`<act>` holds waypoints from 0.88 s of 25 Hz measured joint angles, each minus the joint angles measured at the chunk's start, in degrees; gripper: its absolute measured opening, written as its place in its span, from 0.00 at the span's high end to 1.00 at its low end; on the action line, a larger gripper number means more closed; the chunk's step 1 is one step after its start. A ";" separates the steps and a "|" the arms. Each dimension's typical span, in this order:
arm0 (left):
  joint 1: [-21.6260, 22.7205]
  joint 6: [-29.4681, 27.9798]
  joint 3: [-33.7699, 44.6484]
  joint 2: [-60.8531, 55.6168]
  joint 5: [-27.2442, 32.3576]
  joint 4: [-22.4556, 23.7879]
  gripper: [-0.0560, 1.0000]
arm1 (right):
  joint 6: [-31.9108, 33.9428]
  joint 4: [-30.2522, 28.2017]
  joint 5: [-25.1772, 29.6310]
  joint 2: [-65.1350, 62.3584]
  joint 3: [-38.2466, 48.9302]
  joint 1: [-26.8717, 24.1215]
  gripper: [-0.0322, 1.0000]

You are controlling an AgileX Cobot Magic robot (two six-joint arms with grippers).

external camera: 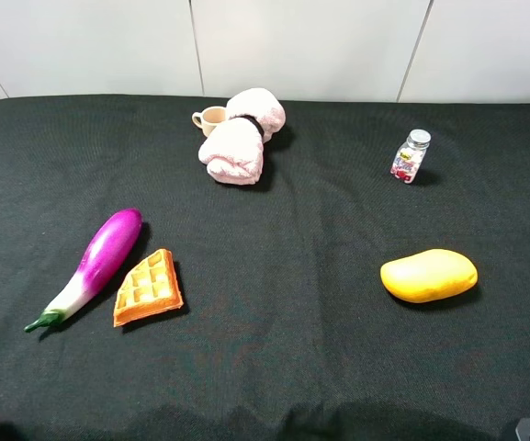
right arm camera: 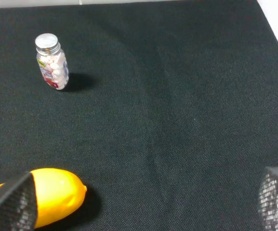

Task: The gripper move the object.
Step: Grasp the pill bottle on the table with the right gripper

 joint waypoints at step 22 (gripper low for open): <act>0.00 0.05 0.00 0.00 0.00 0.00 0.12 | 0.00 0.00 0.00 0.00 0.00 0.00 0.30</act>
